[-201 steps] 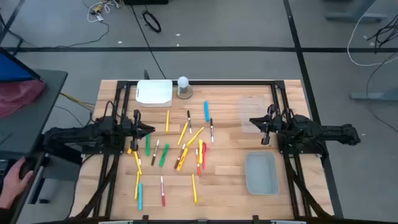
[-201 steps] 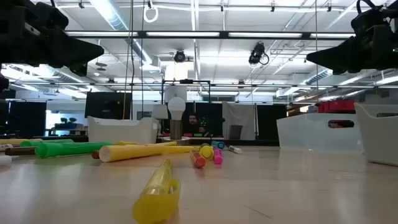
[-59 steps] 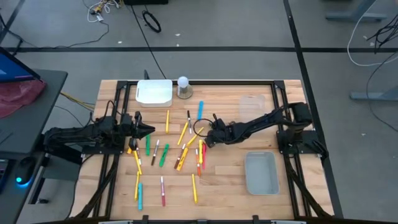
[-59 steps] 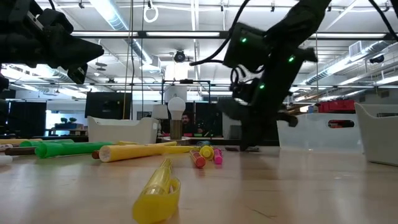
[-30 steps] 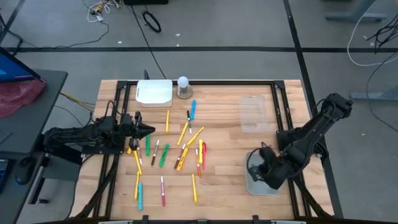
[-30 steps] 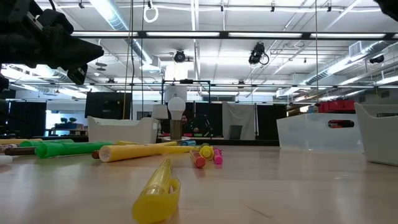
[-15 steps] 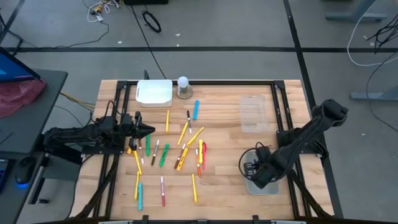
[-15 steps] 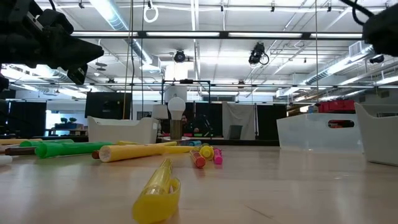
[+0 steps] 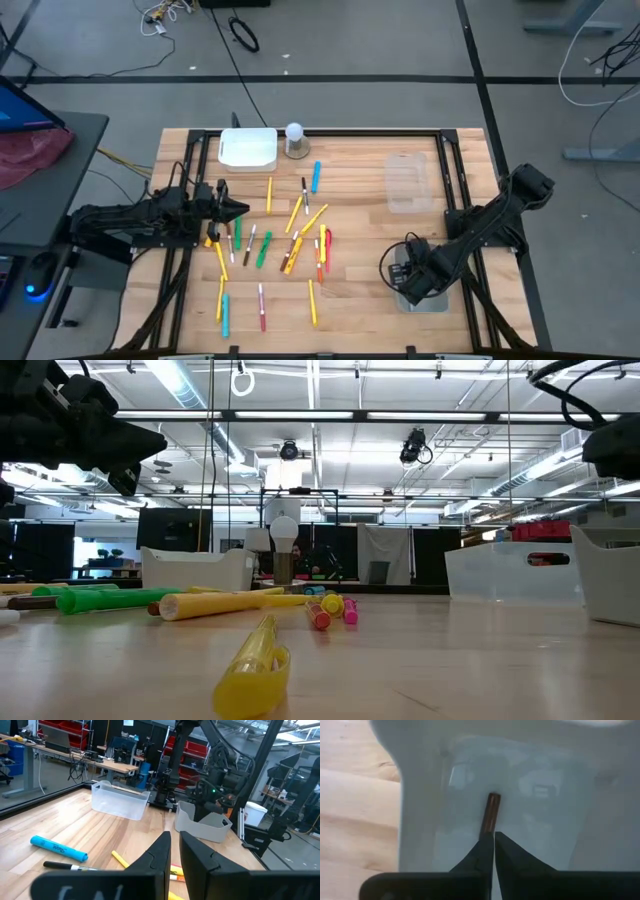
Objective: Pick & Place Markers
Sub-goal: Put the green highlighter into the white bin
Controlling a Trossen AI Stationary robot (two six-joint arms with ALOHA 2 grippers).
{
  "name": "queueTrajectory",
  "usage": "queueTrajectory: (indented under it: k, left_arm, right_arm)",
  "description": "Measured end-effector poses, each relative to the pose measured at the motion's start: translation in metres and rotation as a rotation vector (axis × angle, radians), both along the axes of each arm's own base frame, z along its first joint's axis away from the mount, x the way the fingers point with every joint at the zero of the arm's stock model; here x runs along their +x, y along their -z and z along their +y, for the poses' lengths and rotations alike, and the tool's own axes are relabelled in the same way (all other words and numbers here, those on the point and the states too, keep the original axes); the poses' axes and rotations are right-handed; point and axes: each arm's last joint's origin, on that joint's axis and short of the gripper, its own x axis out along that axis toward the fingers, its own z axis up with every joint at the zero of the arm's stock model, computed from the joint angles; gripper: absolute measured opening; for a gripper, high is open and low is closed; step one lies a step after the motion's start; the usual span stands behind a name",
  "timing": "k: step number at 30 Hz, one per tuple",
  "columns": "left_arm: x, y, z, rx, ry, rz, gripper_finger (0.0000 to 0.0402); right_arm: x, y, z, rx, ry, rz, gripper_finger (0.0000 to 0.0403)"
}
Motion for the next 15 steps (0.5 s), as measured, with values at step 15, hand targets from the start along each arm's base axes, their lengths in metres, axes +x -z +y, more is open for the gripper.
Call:
queueTrajectory:
  k: [15]
  left_arm:
    - [-0.001, -0.007, 0.000, -0.030, 0.010, -0.074, 0.0044]
  right_arm:
    - [0.008, -0.090, 0.000, -0.098, -0.588, -0.440, 0.0020]
